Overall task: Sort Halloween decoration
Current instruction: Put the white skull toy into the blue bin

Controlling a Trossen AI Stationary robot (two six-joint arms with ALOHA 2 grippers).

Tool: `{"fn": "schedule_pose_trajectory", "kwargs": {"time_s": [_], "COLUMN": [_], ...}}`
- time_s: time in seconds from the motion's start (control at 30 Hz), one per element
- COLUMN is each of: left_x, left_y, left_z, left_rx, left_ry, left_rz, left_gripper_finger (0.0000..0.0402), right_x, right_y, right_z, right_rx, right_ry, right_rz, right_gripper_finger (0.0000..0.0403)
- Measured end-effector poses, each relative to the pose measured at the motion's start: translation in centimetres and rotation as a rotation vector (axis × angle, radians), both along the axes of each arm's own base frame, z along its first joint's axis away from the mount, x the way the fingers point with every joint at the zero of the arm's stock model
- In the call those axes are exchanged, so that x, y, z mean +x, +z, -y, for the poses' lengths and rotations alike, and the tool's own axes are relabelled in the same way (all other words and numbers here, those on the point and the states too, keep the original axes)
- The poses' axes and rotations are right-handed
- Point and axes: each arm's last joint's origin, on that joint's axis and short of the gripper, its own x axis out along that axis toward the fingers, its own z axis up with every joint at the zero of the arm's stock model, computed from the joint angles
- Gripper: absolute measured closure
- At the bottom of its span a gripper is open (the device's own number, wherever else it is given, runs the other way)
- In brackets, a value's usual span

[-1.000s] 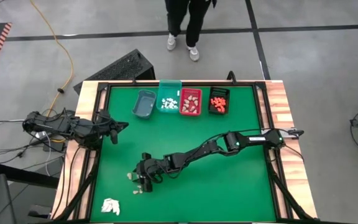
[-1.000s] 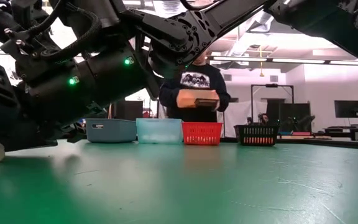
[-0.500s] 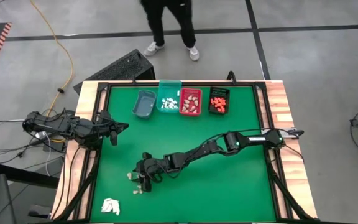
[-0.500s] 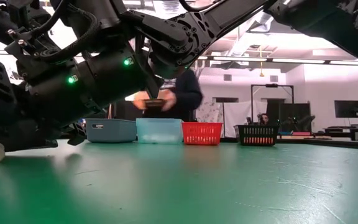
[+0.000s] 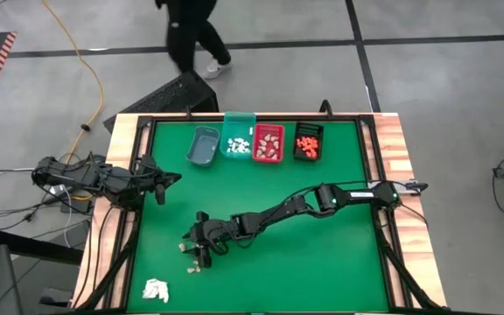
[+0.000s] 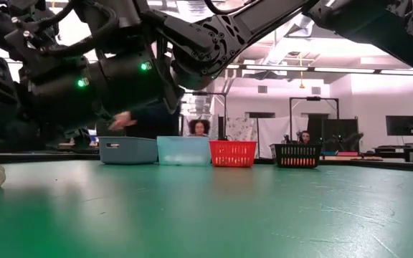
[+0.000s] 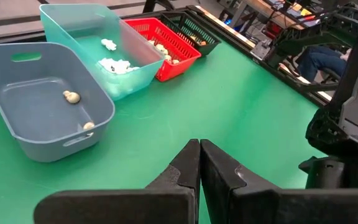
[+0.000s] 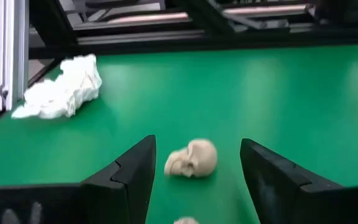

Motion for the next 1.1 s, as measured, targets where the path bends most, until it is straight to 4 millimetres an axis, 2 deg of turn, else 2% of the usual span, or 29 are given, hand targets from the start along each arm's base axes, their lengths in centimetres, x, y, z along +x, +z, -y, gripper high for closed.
{"fn": "schedule_pose_trajectory", "kwargs": {"time_s": [0.23, 0.37, 0.53, 0.73, 0.83, 0.93, 1.1], "left_x": [0.0, 0.0, 0.0, 0.0, 0.0, -0.1, -0.1], "left_y": [0.0, 0.0, 0.0, 0.0, -0.1, -0.2, -0.4], "left_z": [0.0, 0.0, 0.0, 0.0, 0.0, 0.0, 0.0], "left_rx": [0.000, 0.000, 0.001, 0.001, 0.003, 0.006, 0.010], "left_ry": [0.000, 0.001, 0.001, 0.001, 0.001, 0.001, 0.001], "left_rz": [0.000, 0.000, -0.001, -0.002, -0.010, -0.023, -0.042], "left_gripper_finger": [0.0401, 0.0401, 0.0401, 0.0401, 0.0401, 0.0401, 0.0401], "right_x": [0.4, 0.5, 0.6, 1.9, 2.5, 2.5, 2.2], "right_y": [1.6, 1.9, 1.8, -0.2, 0.3, 0.3, -0.9], "right_z": [-0.4, -0.2, 0.0, -0.8, -0.9, -0.5, -0.4], "right_rx": [-0.133, -0.132, -0.135, -0.096, -0.107, -0.114, -0.133], "right_ry": [0.072, 0.070, 0.067, 0.094, 0.079, 0.063, 0.066], "right_rz": [0.067, 0.052, 0.053, 0.040, 0.006, -0.013, -0.110], "right_gripper_finger": [0.0171, 0.0175, 0.0179, 0.0180, 0.0180, 0.0180, 0.0180]}}
